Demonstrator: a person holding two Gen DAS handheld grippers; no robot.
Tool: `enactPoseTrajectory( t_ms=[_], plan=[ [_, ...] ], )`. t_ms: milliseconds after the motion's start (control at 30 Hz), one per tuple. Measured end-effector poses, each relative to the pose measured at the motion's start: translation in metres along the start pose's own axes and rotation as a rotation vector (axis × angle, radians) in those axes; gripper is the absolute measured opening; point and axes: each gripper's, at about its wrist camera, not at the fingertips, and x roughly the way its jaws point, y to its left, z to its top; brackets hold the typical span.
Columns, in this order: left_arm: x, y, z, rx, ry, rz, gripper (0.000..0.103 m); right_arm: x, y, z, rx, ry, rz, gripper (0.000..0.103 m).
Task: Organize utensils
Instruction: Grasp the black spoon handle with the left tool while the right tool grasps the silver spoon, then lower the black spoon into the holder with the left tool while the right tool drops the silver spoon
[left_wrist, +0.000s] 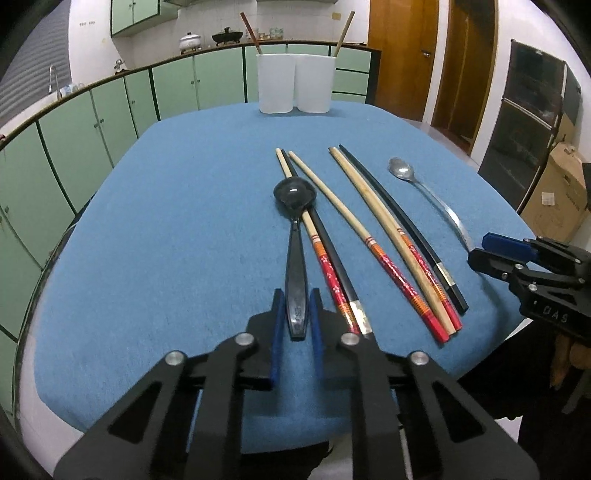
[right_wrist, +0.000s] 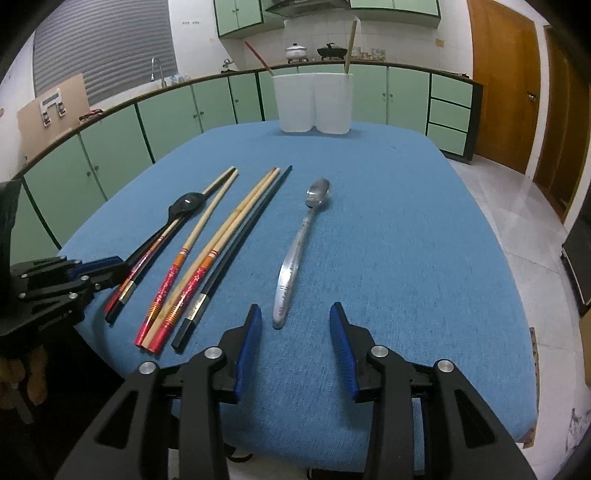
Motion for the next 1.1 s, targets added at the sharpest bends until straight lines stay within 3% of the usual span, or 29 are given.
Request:
enactPoseTrajectory(
  t_ms=[100, 233, 400, 633, 1100],
  plan=[
    [0.001, 0.001, 0.001, -0.022, 0.002, -0.012, 0.012, 0.002, 0.003, 0.001, -0.015, -0.006, 0.000, 0.032],
    [0.001, 0.006, 0.003, -0.057, 0.004, -0.032, 0.012, 0.004, 0.007, 0.002, -0.032, -0.011, -0.002, 0.010],
    [-0.003, 0.009, 0.007, -0.091, -0.009, -0.049, 0.011, -0.003, 0.003, 0.007, -0.002, -0.024, 0.018, 0.009],
    [-0.032, 0.013, 0.025, -0.117, -0.089, -0.057, 0.011, -0.036, 0.002, 0.029, 0.008, -0.104, 0.044, 0.008],
    [-0.044, 0.035, 0.121, -0.096, -0.214, -0.082, 0.011, -0.031, -0.016, 0.130, -0.040, -0.189, 0.077, 0.001]
  ],
)
